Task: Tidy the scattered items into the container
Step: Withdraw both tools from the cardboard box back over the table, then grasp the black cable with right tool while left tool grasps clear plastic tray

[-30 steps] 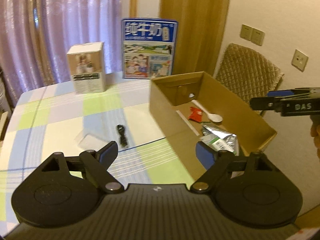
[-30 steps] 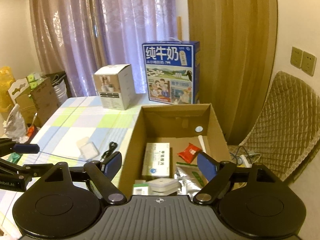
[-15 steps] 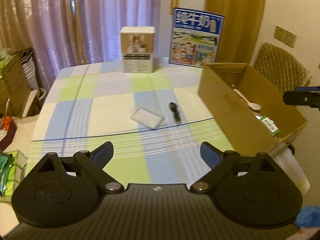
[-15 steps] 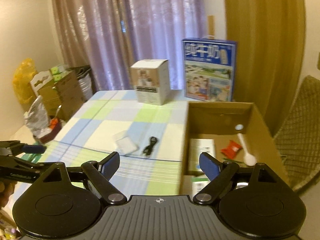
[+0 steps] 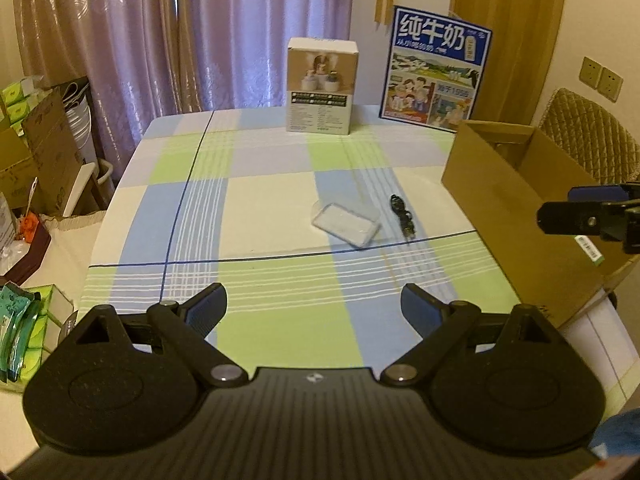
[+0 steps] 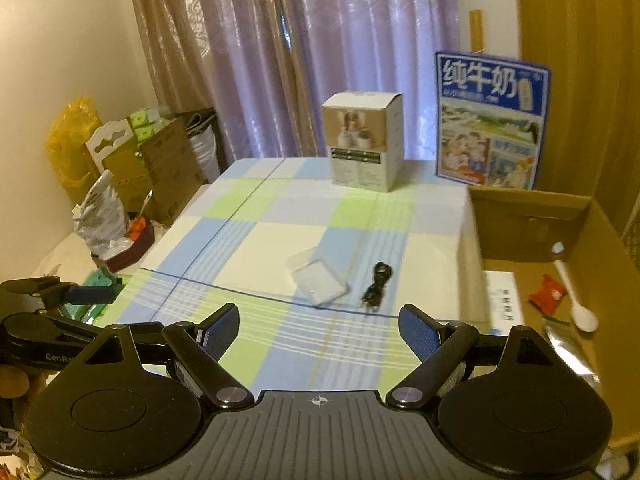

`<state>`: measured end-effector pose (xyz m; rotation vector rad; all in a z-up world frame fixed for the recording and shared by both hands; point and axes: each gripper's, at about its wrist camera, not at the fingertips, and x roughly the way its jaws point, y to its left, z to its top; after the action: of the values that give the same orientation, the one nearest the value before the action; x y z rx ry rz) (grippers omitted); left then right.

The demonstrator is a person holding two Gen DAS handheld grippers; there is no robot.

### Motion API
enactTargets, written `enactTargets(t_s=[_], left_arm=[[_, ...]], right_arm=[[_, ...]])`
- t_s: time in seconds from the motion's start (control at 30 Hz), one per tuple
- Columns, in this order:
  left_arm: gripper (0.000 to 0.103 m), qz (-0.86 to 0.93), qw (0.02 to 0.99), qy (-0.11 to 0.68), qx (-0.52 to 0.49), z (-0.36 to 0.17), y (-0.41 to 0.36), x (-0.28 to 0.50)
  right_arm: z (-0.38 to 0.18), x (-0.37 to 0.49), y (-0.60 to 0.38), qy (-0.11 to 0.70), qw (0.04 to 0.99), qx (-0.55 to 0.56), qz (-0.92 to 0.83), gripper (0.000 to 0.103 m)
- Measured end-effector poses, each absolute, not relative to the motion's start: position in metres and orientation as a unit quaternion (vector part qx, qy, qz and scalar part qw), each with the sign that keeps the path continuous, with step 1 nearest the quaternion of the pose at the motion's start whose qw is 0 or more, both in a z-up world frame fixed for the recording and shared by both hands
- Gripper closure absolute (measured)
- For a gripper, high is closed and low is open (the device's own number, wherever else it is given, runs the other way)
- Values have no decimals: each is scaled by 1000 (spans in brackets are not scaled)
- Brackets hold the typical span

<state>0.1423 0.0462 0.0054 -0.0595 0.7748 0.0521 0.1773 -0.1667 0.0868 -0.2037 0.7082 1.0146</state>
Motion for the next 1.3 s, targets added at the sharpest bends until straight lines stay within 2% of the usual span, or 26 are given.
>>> enactTargets(t_s=[0.33, 0.37, 0.43, 0.53, 1.17, 1.3], left_arm=[[11, 26, 920, 390, -23, -26, 67, 187], [11, 25, 920, 391, -24, -29, 68, 192], [11, 22, 918, 394, -25, -37, 68, 203], [11, 18, 917, 397, -26, -48, 68, 220], [11, 6, 912, 409, -26, -91, 59, 289], [11, 8, 912, 408, -26, -95, 58, 297]], right_arm=[[37, 209, -119, 356, 807, -102, 461, 20], [30, 213, -116, 358, 807, -103, 458, 22], [18, 223, -108, 366, 808, -104, 451, 33], [0, 239, -99, 380, 808, -100, 439, 40], [-57, 303, -55, 393, 808, -121, 422, 60], [-62, 307, -49, 389, 808, -131, 422, 70]])
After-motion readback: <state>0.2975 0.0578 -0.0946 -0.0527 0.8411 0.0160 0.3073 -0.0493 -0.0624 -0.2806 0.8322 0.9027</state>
